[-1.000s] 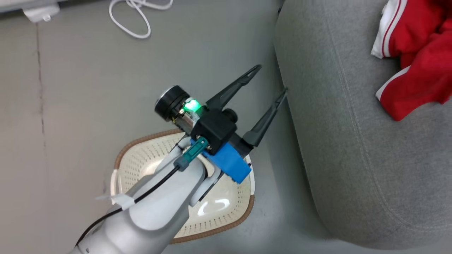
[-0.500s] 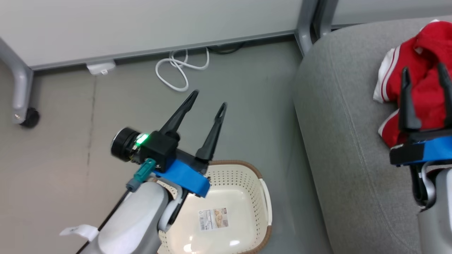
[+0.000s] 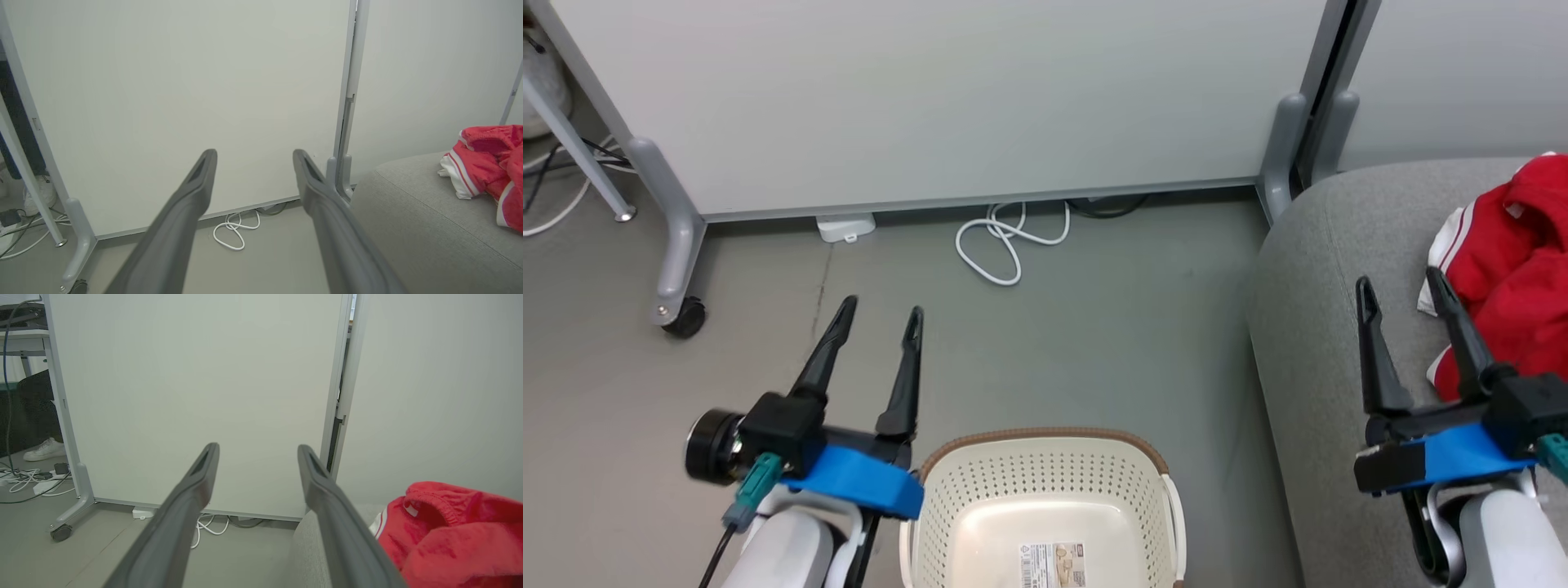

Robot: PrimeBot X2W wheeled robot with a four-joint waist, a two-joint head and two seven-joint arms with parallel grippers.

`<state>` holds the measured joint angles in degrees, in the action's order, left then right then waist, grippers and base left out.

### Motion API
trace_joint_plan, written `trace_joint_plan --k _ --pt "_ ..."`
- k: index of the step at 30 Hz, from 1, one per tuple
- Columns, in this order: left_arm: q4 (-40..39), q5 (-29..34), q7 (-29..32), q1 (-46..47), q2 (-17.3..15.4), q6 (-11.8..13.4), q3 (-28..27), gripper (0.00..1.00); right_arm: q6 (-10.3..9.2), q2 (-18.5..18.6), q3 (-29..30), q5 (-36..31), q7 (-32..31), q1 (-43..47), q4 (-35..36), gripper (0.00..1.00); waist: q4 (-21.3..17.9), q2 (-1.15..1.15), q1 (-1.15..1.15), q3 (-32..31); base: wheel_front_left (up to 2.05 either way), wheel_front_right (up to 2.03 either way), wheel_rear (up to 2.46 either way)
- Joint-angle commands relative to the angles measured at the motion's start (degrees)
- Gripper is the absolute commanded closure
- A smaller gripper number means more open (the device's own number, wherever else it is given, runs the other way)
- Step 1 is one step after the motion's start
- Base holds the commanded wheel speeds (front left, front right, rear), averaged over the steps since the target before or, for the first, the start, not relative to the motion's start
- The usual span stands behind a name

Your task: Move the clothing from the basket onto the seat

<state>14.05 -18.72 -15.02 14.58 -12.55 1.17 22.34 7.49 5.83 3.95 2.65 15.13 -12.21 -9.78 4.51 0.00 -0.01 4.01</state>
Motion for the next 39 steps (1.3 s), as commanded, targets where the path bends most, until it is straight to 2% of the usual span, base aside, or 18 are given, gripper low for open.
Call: trace_joint_plan --k 1,15,26,36,37,39 --pt "-0.27 0.34 -0.22 -0.85 -0.28 0.21 -0.40 0.00 0.01 -0.14 0.03 0.07 0.02 1.03 0.31 0.00 -0.01 0.00 0.01 -0.24 0.00 0.00 0.00" --pt "-2.72 3.38 -0.20 -10.50 1.19 -1.02 -9.93 0.00 0.01 -2.79 1.97 0.29 0.02 11.96 4.47 0.00 1.55 0.00 0.01 -4.82 0.00 0.00 0.00" --pt "-4.37 5.79 -0.20 -12.98 2.72 -1.72 -12.08 0.00 0.01 -2.94 2.21 4.02 0.02 15.79 4.01 0.00 2.06 0.00 0.01 -5.75 0.00 0.00 0.00" --pt "-3.53 6.98 -0.20 -13.11 3.89 -2.80 -13.55 0.00 0.01 -2.96 1.93 4.01 0.02 15.19 3.09 0.00 1.82 0.00 0.01 -5.96 0.00 0.00 0.00" --pt "-3.54 6.69 -0.02 -13.02 3.91 -2.74 -13.32 1.00 0.00 -2.90 1.93 3.85 0.00 15.14 3.22 1.00 1.81 0.00 0.01 -5.96 0.00 0.00 0.00" --pt "-2.57 6.42 0.21 -13.56 4.11 -2.74 -13.20 1.00 0.00 -3.04 2.00 3.99 -0.12 15.22 2.11 1.00 1.80 0.00 0.01 -5.97 0.00 0.00 0.00"
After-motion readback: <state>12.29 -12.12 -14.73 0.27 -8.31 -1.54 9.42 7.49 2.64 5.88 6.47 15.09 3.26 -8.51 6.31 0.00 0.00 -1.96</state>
